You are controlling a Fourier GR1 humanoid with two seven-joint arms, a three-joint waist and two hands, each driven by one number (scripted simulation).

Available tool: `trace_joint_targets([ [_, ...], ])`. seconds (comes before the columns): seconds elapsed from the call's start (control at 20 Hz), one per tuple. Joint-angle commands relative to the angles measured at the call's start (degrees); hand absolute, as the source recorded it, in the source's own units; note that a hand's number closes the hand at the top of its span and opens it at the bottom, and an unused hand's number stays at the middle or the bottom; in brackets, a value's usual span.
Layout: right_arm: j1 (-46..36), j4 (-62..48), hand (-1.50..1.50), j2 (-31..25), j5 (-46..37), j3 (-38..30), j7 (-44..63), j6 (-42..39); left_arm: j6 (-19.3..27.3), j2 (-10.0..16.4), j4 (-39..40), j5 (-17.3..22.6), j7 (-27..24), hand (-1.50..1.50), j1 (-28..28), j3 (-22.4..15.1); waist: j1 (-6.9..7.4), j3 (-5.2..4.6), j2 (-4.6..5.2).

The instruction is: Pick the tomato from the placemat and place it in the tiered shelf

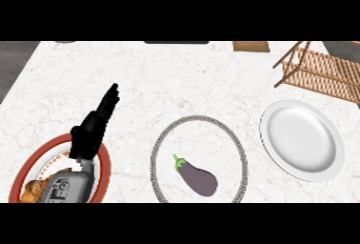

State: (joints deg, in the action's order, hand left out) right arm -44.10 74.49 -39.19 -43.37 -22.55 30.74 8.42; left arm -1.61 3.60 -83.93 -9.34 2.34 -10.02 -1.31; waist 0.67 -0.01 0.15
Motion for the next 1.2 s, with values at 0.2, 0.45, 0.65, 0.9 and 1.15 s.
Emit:
trace_joint_targets([
  [0.2,-5.0,-17.6,1.5,-2.5,-5.4,2.0,-10.5,10.0,0.9,-1.3,2.7,-1.4,-2.5,0.0,-0.6,-1.1,0.49,0.01,0.3],
  [0.45,-9.5,-28.0,1.5,-0.2,-4.3,1.7,-18.0,16.8,-0.2,0.0,4.7,0.2,-3.7,0.0,-1.6,1.3,0.67,0.02,0.37],
  [0.65,-9.5,-27.8,1.5,3.8,5.1,-5.7,-22.1,22.1,-1.3,0.8,0.8,0.7,-3.1,0.0,0.8,0.9,1.39,0.2,0.45],
  [0.9,-9.5,-37.4,1.5,1.7,11.4,-10.3,-35.7,23.5,1.4,-2.1,2.4,-1.8,-1.8,0.0,-1.2,-1.4,0.9,0.13,0.57],
  [1.15,-12.4,-45.5,1.5,-3.0,14.6,-12.6,-41.4,20.9,-1.7,0.7,-0.3,0.4,-0.2,0.0,-0.2,0.3,0.85,0.09,0.37],
])
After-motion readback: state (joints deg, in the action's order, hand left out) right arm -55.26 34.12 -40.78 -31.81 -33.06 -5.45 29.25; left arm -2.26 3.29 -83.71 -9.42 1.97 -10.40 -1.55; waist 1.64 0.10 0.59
